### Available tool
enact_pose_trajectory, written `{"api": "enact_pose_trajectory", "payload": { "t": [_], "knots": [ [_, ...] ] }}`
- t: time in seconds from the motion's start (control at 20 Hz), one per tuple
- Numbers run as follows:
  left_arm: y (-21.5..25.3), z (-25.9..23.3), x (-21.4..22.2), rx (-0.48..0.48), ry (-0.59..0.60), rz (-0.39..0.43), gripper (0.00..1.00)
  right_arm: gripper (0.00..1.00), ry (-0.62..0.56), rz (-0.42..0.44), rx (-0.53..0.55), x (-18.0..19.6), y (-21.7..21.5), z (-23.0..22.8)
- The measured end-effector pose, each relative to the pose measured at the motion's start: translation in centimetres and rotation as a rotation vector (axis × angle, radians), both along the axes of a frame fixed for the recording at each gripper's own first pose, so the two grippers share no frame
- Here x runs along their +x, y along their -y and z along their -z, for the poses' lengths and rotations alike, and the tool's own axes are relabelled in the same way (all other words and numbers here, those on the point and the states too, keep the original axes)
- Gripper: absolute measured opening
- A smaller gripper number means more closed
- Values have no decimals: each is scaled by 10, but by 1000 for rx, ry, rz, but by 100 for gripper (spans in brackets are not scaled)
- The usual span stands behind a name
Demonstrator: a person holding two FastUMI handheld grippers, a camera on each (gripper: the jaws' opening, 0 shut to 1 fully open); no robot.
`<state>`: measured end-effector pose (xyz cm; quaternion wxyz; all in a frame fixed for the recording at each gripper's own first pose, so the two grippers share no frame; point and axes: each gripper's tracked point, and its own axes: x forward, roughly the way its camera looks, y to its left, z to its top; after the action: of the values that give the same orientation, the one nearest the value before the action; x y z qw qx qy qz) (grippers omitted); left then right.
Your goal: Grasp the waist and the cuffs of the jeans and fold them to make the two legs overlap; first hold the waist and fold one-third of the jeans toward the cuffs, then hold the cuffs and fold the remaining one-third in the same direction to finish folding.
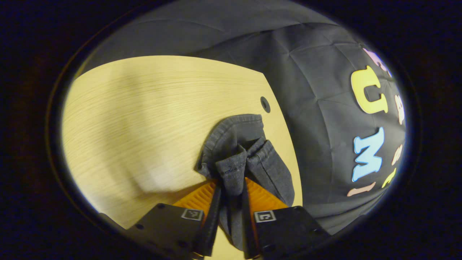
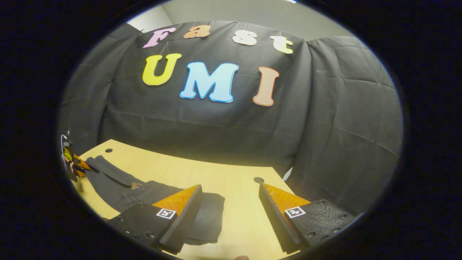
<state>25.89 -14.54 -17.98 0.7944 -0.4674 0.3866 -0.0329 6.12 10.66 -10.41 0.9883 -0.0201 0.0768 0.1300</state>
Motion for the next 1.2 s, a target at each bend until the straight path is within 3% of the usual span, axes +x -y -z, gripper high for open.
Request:
{"api": "enact_pose_trajectory", "payload": {
  "t": [0.05,0.1,0.15,0.35,0.65,0.8,0.95,1.2],
  "knots": [
    [-2,-1,-2,-19,-2,-2,28,93,-2,-2,0,-1,0,1],
    [-1,5,4,-41,-10,-36,28,93,-4,-2,0,-2,1,1],
    [-1,-2,0,-76,2,-40,14,93,-2,1,-2,-4,4,1],
    [1,-51,-12,-140,112,-52,15,93,5,17,12,-7,18,-4],
    [51,-163,-43,-41,325,58,15,93,36,-5,64,3,37,-10],
    [106,-219,-65,19,422,114,15,93,43,-53,86,11,41,-12],
    [188,-264,-94,124,521,230,15,93,56,-95,107,16,45,-12],
    [334,-287,-168,249,588,443,15,93,30,-144,143,30,59,0]
  ]
}}
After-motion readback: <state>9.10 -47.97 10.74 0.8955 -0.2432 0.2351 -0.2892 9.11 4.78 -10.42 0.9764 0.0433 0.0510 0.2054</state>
